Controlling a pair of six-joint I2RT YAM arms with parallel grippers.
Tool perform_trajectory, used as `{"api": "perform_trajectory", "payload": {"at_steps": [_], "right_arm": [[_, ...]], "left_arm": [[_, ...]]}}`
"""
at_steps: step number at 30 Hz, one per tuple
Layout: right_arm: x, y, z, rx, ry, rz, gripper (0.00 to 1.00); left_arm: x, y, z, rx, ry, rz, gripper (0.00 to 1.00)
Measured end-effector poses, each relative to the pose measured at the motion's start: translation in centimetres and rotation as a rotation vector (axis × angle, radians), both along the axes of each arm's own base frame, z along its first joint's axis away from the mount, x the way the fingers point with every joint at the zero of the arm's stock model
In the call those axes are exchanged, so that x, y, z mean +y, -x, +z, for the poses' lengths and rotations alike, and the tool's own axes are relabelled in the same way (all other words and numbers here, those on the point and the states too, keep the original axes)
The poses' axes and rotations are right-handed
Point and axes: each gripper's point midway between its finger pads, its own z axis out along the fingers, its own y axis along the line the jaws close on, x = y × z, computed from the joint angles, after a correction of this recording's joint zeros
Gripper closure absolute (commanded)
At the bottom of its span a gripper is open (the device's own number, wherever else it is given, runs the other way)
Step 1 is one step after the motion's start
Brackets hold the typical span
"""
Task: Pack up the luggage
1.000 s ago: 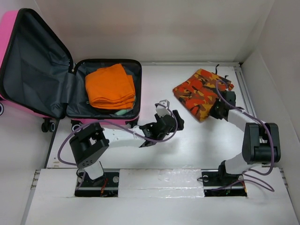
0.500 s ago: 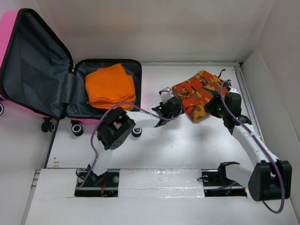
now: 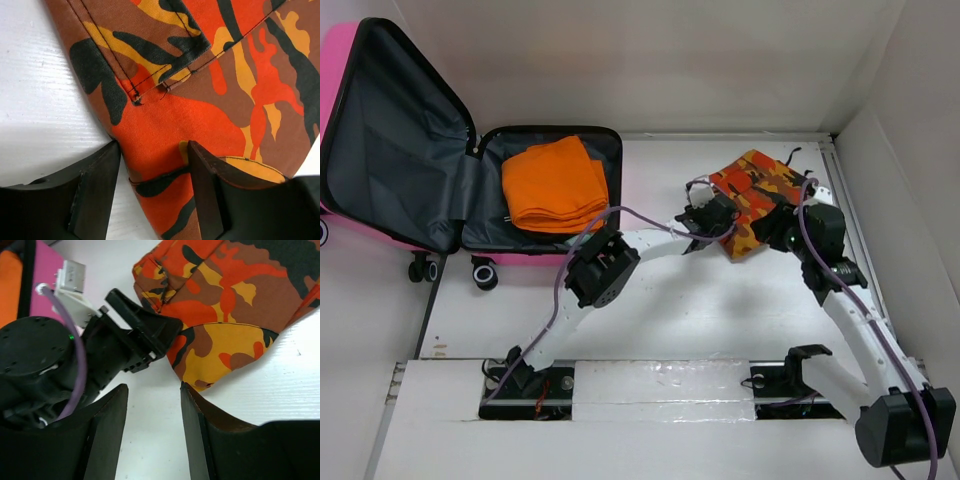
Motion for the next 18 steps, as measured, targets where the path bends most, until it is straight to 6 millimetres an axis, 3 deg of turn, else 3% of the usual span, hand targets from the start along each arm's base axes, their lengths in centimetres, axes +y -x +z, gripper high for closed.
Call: {"api": "perform_trajectory", "payload": {"at_steps": [2, 3, 4, 5, 10, 13, 16, 18], "right_arm": [[0.3, 0.2, 0.5, -0.015, -0.006, 0.015, 0.48], [0.5, 0.3, 0.7, -0.022, -0.01, 0.021, 0.48], [0.7, 0.5, 1.0, -0.029, -0.015, 0.031, 0.48], [0.9, 0.6, 1.2, -0.037, -0.017, 0.038, 0.48], [1.9, 1.2, 2.2, -0.071, -0.024, 0.074, 0.48], [1.9, 1.3, 2.7, -0.089, -0.023, 0.07, 0.49], [1.8, 1.0, 2.8, -0.109, -0.033, 0.057, 0.49], [1.9, 0.6, 2.6, -0.112, -0.046, 0.051, 0.5]], "left_arm": [[-0.1, -0.2, -0.1, -0.003, -0.004, 0.005, 0.65], [-0.2, -0.3, -0.2, -0.003, -0.005, 0.005, 0.86], [-0.1, -0.4, -0.4, 0.0, -0.009, 0.008, 0.97], [0.2, -0.5, -0.8, 0.003, -0.018, 0.01, 1.0], [0.8, -2.1, -0.8, -0.001, 0.001, -0.025, 1.0], [2.6, -3.2, -0.5, -0.03, -0.022, -0.062, 1.0], [5.2, -4.1, 1.3, -0.064, -0.084, -0.103, 1.0], [6.8, -5.0, 4.1, -0.109, -0.112, -0.131, 1.0]]}}
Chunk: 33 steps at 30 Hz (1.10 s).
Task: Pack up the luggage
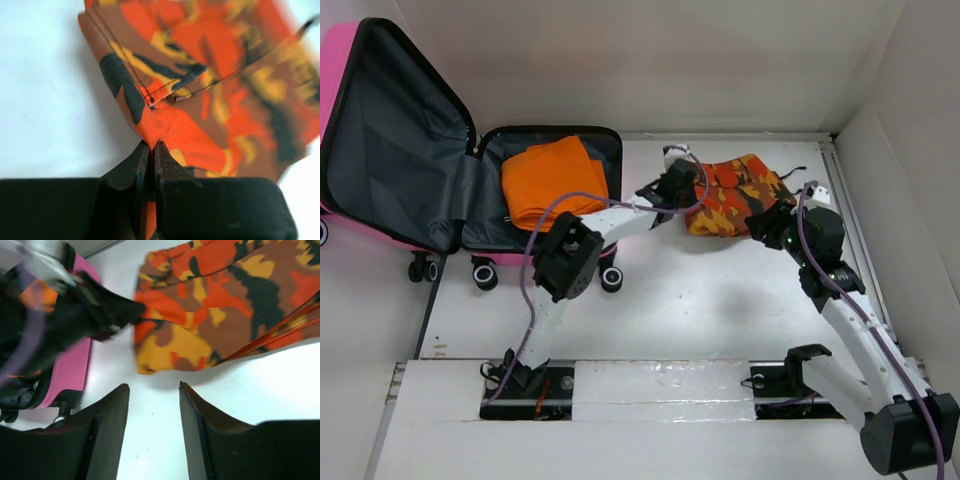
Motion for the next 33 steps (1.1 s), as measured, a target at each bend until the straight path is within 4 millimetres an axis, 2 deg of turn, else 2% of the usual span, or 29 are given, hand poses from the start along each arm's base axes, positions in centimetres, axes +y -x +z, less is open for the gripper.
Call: {"api": "perform_trajectory", "payload": {"at_steps": [5, 7, 8, 10, 11, 14, 17, 20, 22, 24, 26, 28, 33], "right_arm": [[1.0, -1.8, -0.9, 0.007, -0.019, 0.006, 0.52], [1.4, -2.5, -1.5, 0.014, -0.024, 0.012, 0.52], [1.5, -2.7, -1.7, 0.018, -0.025, 0.011, 0.52], [1.8, -2.8, -2.3, 0.019, -0.026, 0.019, 0.52], [2.0, -2.8, -2.7, 0.023, -0.028, 0.023, 0.52], [2.3, -2.4, -3.5, 0.035, -0.034, 0.034, 0.52], [2.4, -2.0, -3.8, 0.04, -0.041, 0.042, 0.52], [2.6, -1.9, -2.9, 0.014, -0.05, 0.055, 0.52], [2.9, -1.8, -2.6, 0.002, -0.055, 0.066, 0.52], [3.2, -1.6, -2.3, -0.004, -0.06, 0.08, 0.52], [3.4, -1.5, -2.0, -0.012, -0.063, 0.088, 0.52], [3.5, -1.3, -1.7, -0.021, -0.066, 0.093, 0.52], [3.6, -1.1, -0.9, -0.044, -0.073, 0.105, 0.52]], "left_arm": [[3.9, -2.1, 9.8, -0.139, -0.019, -0.069, 1.0], [5.9, -2.8, 12.9, -0.188, -0.041, -0.081, 1.0], [7.6, -3.4, 15.0, -0.219, -0.041, -0.061, 1.0], [11.1, -4.1, 17.7, -0.26, -0.065, -0.023, 1.0], [12.8, -4.4, 18.6, -0.27, -0.079, 0.003, 1.0], [19.7, -4.8, 20.9, -0.293, -0.114, 0.119, 1.0], [28.0, -4.8, 21.1, -0.275, -0.122, 0.271, 1.0], [36.2, -3.8, 17.8, -0.187, -0.107, 0.415, 1.0], [40.3, -3.1, 15.0, -0.12, -0.097, 0.49, 1.0], [43.6, -2.3, 12.8, -0.067, -0.103, 0.557, 1.0], [46.2, -1.4, 11.4, -0.033, -0.113, 0.615, 1.0], [47.8, -0.8, 11.1, -0.024, -0.128, 0.653, 1.0], [49.4, -0.5, 12.6, -0.06, -0.166, 0.701, 1.0]]}}
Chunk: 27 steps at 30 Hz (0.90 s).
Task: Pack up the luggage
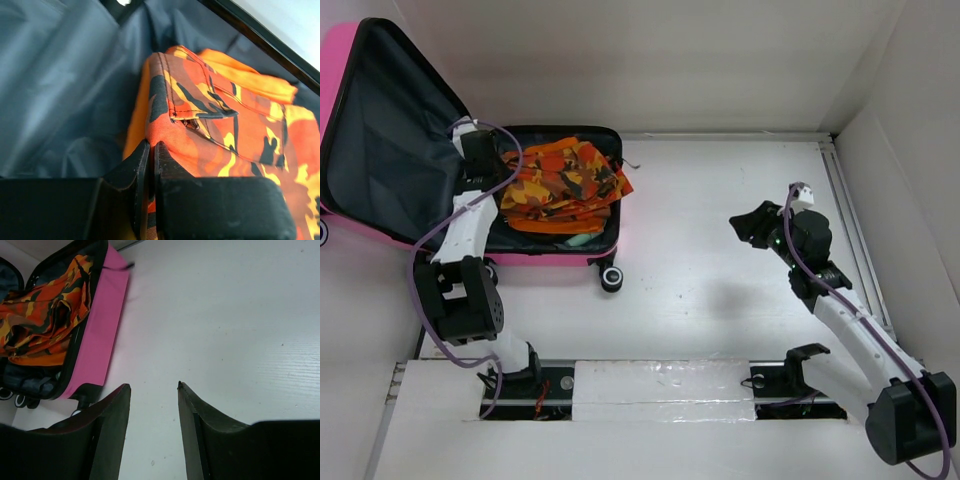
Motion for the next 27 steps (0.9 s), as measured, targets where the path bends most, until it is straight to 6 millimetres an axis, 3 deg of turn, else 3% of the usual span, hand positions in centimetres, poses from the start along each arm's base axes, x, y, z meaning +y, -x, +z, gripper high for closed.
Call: {"api": "perform_trajectory", "payload": {"at_steps": [4, 10, 13, 14, 16, 20, 23, 25, 27], "right_arm": [[0.2, 0.1, 0.2, -0.006, -0.003, 0.009, 0.52], [0.4, 0.2, 0.2, -0.006, -0.005, 0.02, 0.52], [0.5, 0.3, 0.2, -0.006, -0.006, 0.025, 0.52], [0.6, 0.3, 0.2, -0.006, -0.006, 0.028, 0.52], [0.7, 0.4, 0.2, -0.005, -0.007, 0.035, 0.52], [1.0, 0.5, 0.2, -0.005, -0.008, 0.046, 0.52], [1.2, 0.6, 0.2, -0.005, -0.01, 0.055, 0.52], [1.3, 0.7, 0.2, -0.004, -0.011, 0.06, 0.52], [1.5, 0.8, 0.2, -0.004, -0.011, 0.066, 0.63]], "left_arm": [[2.1, 0.1, 0.2, 0.012, -0.024, 0.059, 1.0], [8.5, 2.5, -0.8, 0.042, 0.019, 0.239, 1.0], [10.2, 3.1, -0.8, 0.039, 0.022, 0.282, 0.99], [10.3, 3.2, -0.9, 0.039, 0.026, 0.283, 0.93], [10.4, 3.0, -1.3, 0.046, 0.03, 0.293, 0.65], [10.8, 3.2, -2.3, 0.072, 0.021, 0.345, 0.26], [10.1, 3.4, -1.4, 0.057, -0.005, 0.354, 0.21], [9.0, 3.8, 0.4, 0.03, -0.029, 0.35, 0.21], [7.8, 4.5, 3.1, -0.016, -0.068, 0.355, 0.21]]}}
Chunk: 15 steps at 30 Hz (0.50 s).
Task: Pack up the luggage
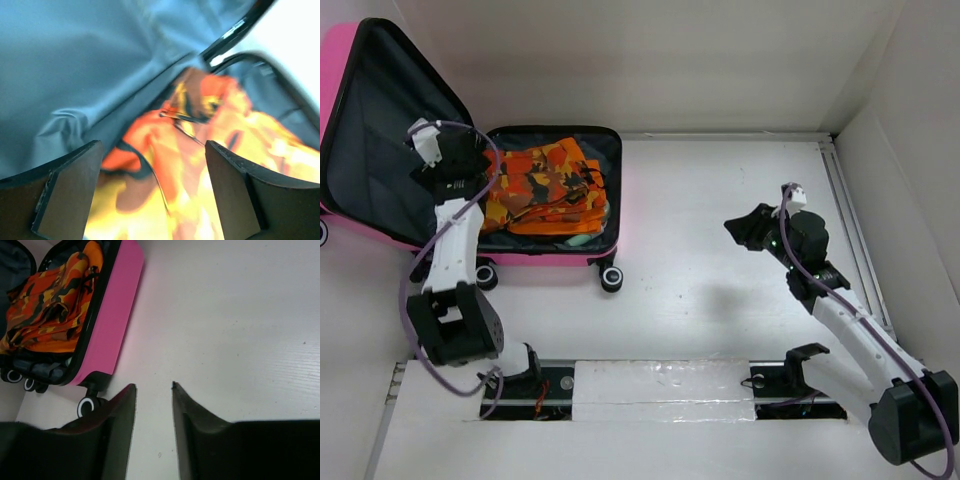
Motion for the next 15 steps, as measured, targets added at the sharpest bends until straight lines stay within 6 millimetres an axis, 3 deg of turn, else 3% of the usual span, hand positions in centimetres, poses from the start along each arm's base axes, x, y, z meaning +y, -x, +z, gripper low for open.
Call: {"api": "perform_trajectory", "payload": {"at_steps": [3, 5, 9, 12, 15], "right_arm": [[1.0, 0.5, 0.0, -0.006, 0.008, 0.043, 1.0], [2.0, 0.9, -0.1, -0.005, 0.009, 0.084, 1.0], [4.3, 1.7, -0.9, 0.012, 0.024, 0.176, 1.0], [5.6, 2.1, -1.6, 0.032, 0.036, 0.237, 0.95], [6.2, 2.3, -2.0, 0.041, 0.043, 0.268, 0.83]], "left_arm": [[-2.2, 2.2, 5.4, -0.088, -0.075, 0.008, 0.26], [-3.3, 4.4, 9.0, -0.163, -0.108, 0.02, 0.3], [-1.3, 11.3, 15.0, -0.302, -0.179, 0.19, 0.34], [1.0, 15.8, 16.1, -0.304, -0.22, 0.347, 0.36], [2.4, 18.5, 15.0, -0.234, -0.239, 0.474, 0.28]]}}
